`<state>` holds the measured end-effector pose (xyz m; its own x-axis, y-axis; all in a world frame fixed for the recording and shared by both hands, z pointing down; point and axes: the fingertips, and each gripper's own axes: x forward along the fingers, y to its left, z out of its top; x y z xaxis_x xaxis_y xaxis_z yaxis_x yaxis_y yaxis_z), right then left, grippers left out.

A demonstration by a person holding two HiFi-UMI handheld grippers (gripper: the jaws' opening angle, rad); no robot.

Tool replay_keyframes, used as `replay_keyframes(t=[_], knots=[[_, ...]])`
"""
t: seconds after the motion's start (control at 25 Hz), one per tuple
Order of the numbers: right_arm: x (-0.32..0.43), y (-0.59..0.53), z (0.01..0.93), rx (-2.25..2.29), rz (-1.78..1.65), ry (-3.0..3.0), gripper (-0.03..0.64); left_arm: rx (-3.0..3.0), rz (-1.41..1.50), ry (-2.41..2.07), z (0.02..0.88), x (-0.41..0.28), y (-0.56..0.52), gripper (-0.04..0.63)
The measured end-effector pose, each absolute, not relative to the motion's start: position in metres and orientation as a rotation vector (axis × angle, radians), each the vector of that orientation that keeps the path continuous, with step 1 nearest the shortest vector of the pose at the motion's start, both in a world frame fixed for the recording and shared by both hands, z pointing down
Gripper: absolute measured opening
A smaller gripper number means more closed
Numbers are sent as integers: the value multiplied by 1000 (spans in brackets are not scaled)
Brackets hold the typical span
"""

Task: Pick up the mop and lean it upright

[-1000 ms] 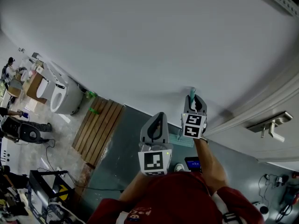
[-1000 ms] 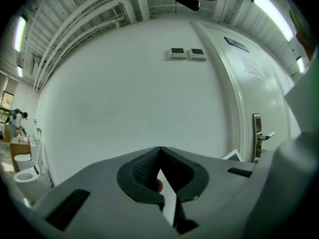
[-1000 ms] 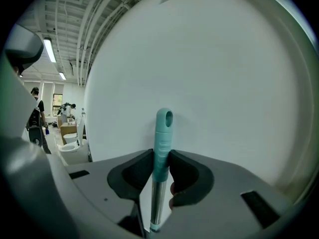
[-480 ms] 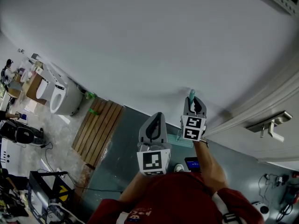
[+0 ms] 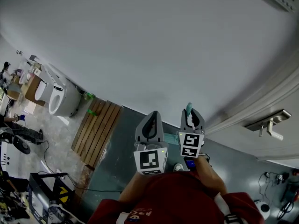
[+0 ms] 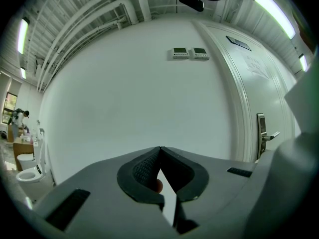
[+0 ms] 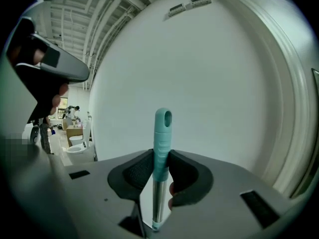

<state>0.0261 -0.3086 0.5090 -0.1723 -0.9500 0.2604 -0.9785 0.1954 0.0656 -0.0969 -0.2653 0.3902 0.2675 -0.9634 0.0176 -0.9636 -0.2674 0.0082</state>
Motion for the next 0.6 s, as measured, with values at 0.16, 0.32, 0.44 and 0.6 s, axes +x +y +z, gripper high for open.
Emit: replay_keyframes(t=[0.16,0.32,0.44,0.6], knots=[[24,-284,507,1833,162,-2244,107,2478,-18,-1897,385,-96,-265,14],[24,-274,507,1819,140,-2254,107,2489,-4,-1902,389,-95,-266,14],[25,-271,507,1821,144,-2254,107,2493,22,-1906,390,-95,-264,14],[23,-268,507,1811,148,-2263,107,2479,13,-1918,389,-97,-261,14]])
